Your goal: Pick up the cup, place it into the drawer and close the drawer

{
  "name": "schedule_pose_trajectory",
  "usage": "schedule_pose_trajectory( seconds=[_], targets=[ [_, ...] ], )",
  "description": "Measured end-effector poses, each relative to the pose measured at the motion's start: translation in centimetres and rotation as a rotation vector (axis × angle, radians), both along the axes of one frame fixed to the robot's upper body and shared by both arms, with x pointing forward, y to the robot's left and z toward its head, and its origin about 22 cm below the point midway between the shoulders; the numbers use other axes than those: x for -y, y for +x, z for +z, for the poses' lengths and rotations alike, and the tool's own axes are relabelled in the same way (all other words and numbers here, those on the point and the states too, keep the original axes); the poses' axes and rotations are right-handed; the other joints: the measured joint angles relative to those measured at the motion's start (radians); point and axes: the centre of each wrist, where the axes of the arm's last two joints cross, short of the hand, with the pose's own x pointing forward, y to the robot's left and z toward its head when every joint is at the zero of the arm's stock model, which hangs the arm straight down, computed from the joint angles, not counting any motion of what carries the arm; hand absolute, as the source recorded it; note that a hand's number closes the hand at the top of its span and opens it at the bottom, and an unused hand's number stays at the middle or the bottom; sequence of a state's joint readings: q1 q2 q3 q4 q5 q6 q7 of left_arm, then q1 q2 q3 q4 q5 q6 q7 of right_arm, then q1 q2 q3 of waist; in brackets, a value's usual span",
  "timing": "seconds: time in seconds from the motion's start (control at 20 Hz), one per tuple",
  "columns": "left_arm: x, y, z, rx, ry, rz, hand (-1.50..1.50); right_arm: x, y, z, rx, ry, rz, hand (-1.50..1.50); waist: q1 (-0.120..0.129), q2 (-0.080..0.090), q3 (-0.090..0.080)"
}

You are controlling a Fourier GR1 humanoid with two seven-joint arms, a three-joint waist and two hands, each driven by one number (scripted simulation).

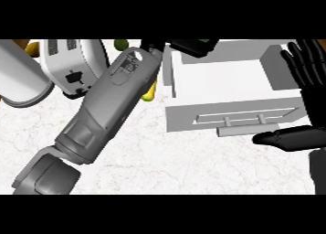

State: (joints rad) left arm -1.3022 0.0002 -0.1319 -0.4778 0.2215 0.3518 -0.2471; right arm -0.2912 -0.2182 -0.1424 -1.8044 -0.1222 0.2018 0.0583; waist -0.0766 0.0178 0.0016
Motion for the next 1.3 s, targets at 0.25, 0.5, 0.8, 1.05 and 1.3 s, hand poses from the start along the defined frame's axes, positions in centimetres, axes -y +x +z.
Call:
schedule_pose_trajectory(
  seconds=[0.25, 0.5, 0.8, 1.05, 1.3],
  targets=[
    [0.1, 0.2, -1.7, -0.096, 0.096, -0.03, 1.5, -0.5, 0.5, 1.1, 0.009, -0.005, 0.033, -1.5, -0.038, 0.009, 0.0],
    [-0.1, 0.1, -3.3, -0.151, 0.178, -0.057, -1.5, -1.2, 0.9, 1.5, 0.022, -0.008, 0.075, -1.5, -0.079, 0.021, 0.001],
    [-0.5, -0.3, -4.9, -0.16, 0.139, -0.073, -1.5, -2.4, 1.6, 1.9, 0.032, -0.002, 0.16, -1.5, -0.118, 0.033, 0.0],
    [-0.5, -0.5, -4.8, -0.13, 0.001, -0.102, -1.5, -4.4, 1.8, 2.1, 0.025, -0.001, 0.352, 1.5, -0.128, 0.036, -0.001],
    [-0.2, -0.6, -4.0, -0.066, -0.134, -0.122, -1.5, -5.9, 1.6, 1.4, -0.045, -0.082, 0.556, 1.5, -0.115, 0.03, -0.002]
  ],
)
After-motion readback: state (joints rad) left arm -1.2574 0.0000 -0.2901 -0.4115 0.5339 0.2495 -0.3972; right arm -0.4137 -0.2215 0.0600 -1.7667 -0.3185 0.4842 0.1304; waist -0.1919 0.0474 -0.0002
